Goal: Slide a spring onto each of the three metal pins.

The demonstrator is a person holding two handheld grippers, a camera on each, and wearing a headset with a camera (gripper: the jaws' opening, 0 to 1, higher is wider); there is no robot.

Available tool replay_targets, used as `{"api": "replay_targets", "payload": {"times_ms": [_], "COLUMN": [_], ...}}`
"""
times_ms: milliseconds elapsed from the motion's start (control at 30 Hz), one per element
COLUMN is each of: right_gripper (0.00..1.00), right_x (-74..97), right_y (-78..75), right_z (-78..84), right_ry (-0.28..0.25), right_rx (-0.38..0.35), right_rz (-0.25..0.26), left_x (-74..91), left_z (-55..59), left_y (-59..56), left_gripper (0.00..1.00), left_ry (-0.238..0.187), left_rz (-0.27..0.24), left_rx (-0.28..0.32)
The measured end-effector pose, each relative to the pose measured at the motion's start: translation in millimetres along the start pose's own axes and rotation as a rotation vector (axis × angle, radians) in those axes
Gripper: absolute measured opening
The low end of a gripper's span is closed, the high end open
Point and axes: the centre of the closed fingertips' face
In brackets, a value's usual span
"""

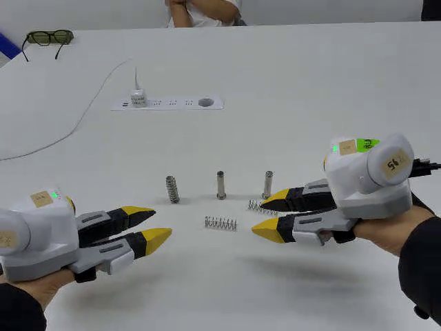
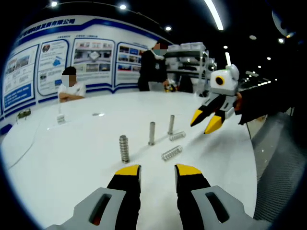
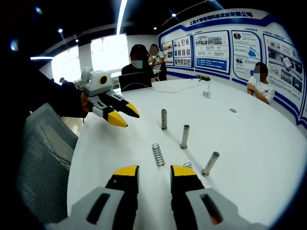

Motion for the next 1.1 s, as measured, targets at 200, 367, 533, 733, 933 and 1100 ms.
{"api": "replay_targets", "payload": {"times_ms": [200,367,533,733,933,1100], "right_gripper": [0.26,0.24,0.23,0.22,0.20,0.18], "right_x": [-14.0,-25.6,-35.0,-42.1,-47.0,-51.5], "right_y": [-6.9,-7.9,-8.6,-10.8,-10.7,-9.6], "right_z": [3.4,7.3,13.8,17.5,16.9,15.5], "right_ry": [0.013,0.031,0.054,0.066,0.062,0.059], "right_rx": [-0.005,0.004,0.008,0.017,0.020,0.028], "right_rz": [0.007,0.006,0.007,0.013,0.012,0.008], "left_x": [0.4,0.2,-0.7,-2.0,-2.9,-3.9], "left_z": [2.2,0.5,-0.1,-0.3,-0.6,-0.4], "left_y": [-7.1,-11.2,-12.8,-14.6,-16.4,-17.4], "left_gripper": [0.28,0.28,0.27,0.27,0.26,0.26], "left_ry": [0.013,0.016,0.018,0.022,0.026,0.029], "left_rz": [0.011,0.018,0.024,0.032,0.036,0.039], "left_rx": [-0.005,-0.013,-0.021,-0.029,-0.034,-0.034]}}
Point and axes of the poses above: the centre of the closed fingertips' face, and the gripper's own axes: x roughly backward along the fingers, y roughly to its left, z roughly out of its underside, and after that the axes turned 3 degrees about y, right-handed
